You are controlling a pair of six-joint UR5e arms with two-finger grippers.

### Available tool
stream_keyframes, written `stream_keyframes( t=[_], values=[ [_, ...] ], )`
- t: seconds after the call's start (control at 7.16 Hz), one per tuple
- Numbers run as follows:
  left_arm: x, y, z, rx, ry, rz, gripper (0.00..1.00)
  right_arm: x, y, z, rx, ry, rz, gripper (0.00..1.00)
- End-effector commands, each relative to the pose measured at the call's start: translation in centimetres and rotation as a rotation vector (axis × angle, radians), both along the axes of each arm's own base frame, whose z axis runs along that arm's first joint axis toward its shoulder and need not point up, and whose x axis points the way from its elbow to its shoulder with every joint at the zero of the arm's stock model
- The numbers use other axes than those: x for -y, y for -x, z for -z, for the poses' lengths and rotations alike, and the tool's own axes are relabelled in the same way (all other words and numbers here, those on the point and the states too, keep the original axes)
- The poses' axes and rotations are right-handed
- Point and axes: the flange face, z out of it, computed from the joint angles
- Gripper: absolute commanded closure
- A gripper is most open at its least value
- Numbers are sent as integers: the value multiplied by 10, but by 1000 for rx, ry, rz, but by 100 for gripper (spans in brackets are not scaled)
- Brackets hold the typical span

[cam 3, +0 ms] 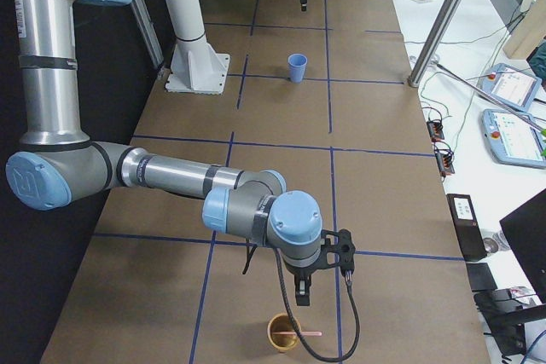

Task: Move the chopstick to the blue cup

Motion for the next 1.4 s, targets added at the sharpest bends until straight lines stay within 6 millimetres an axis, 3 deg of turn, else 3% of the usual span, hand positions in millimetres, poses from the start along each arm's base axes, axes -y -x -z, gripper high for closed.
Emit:
stream_keyframes(
  t=[0.0,0.14,0.28,0.98,1.26],
  values=[
    [-3,5,2,0,0,2,0,-22,-21,-75,-35,-36,-98,2],
    [-3,5,2,0,1,4,0,-30,-23,-100,-101,-40,-126,5],
    [-4,5,2,-1,2,4,0,-34,-24,-111,-140,-53,-129,5],
    [-5,6,4,-3,2,7,0,-29,-15,-105,-38,-48,-171,7],
    [-5,6,4,-3,1,8,0,-33,-13,-115,-53,-91,-173,8]
  ],
)
